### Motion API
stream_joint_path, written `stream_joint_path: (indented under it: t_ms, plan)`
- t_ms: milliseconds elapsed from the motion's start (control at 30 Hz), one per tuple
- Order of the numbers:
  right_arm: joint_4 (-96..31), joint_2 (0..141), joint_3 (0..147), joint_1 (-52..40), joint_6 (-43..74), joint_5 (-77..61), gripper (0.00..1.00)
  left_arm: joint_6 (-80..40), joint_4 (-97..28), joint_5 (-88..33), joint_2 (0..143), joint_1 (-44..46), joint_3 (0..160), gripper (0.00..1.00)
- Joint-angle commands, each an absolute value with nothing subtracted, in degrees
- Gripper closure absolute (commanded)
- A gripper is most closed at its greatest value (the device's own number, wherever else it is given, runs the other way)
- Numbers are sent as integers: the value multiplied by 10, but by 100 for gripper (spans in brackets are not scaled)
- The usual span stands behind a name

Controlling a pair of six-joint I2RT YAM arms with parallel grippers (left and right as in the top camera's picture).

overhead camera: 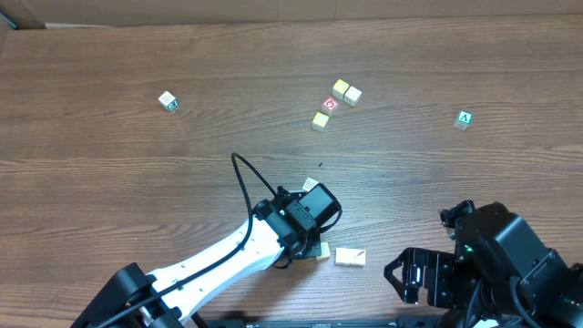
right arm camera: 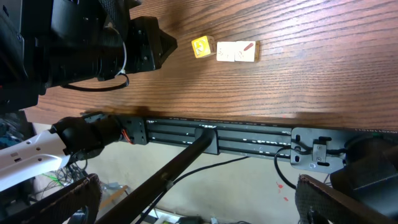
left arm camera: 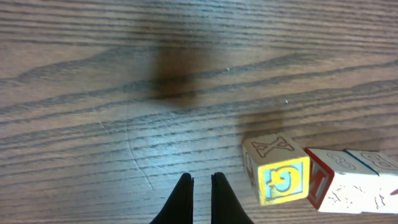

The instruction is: Flip 4 blocks

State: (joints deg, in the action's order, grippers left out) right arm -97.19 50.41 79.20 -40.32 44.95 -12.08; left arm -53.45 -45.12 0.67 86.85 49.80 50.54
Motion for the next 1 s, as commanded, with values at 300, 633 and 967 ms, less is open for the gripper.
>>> stream_joint_path:
  t_ms: [300, 633, 967]
  plan:
    - [-970, 502, 806, -405, 446, -123, 0, -527, -386, -58, 931, 508, 503, 96]
    - [-970, 502, 806, -405, 433, -121, 0, -522, -381, -71, 948, 508, 503, 96]
    - [-970, 502, 806, -405, 433, -121, 0, -514, -371, -71, 948, 508, 503, 96]
